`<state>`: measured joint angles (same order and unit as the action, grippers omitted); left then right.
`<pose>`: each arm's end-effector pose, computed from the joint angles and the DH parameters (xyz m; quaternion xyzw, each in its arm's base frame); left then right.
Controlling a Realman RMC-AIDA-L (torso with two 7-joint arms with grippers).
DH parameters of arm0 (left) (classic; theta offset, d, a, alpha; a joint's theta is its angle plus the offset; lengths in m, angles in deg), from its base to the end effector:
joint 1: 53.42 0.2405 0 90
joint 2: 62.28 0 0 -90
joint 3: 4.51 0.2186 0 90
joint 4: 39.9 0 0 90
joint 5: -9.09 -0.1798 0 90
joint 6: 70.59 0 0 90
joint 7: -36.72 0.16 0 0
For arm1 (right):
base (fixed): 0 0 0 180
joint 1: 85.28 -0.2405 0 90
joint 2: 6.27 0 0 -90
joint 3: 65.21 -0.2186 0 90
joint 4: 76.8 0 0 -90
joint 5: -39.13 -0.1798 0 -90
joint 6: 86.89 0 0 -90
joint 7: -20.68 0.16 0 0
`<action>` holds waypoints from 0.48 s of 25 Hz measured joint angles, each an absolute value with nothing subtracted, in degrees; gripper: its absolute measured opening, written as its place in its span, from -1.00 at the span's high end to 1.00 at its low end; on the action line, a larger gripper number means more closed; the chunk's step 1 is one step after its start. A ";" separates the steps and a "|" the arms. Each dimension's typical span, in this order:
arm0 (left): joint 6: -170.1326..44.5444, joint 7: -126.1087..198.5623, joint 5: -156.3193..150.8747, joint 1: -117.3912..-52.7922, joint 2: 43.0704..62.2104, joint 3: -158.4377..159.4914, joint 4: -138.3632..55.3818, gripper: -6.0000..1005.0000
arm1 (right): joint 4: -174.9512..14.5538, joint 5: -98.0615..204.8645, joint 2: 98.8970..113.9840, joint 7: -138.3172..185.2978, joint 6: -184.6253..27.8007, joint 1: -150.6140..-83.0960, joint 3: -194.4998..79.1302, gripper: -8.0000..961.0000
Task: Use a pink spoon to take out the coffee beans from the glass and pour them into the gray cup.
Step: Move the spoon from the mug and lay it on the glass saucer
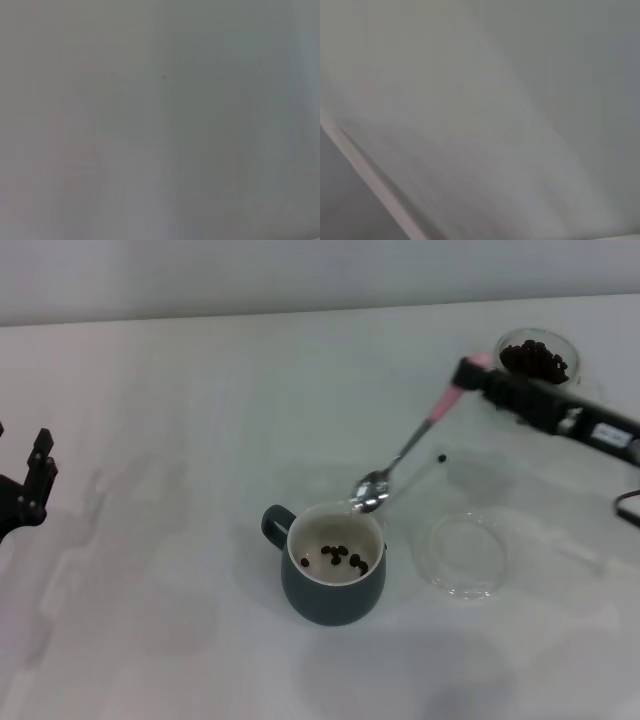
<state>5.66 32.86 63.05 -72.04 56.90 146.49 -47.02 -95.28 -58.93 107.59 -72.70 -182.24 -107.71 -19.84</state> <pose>-0.2776 0.2697 -0.0026 -0.7594 -0.1582 -0.2763 0.5673 0.2261 0.2698 0.0362 -0.7784 0.3937 0.4732 0.1232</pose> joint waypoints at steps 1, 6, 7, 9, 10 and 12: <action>5.67 32.86 63.05 -72.05 56.90 146.49 -47.03 -0.01 | -96.39 -59.12 106.33 -71.91 -182.22 -106.60 -19.85 0.68; 5.70 32.86 63.05 -72.14 56.90 146.49 -47.10 -0.01 | -96.42 -59.13 103.38 -71.49 -181.85 -105.10 -19.86 0.68; 5.72 32.86 63.05 -72.24 56.91 146.49 -47.13 -0.01 | -96.20 -58.96 102.67 -71.37 -181.46 -104.69 -19.86 0.68; 5.75 32.86 63.05 -72.31 56.91 146.49 -47.15 -0.01 | -95.73 -58.81 101.57 -71.06 -180.52 -103.79 -19.87 0.68; 5.76 32.86 63.05 -72.44 56.91 146.49 -47.16 -0.01 | -95.62 -58.79 101.28 -70.91 -180.18 -103.39 -19.86 0.68; 5.77 32.86 63.05 -72.64 56.91 146.49 -47.16 -0.01 | -95.58 -58.70 100.94 -70.90 -179.49 -102.43 -19.84 0.68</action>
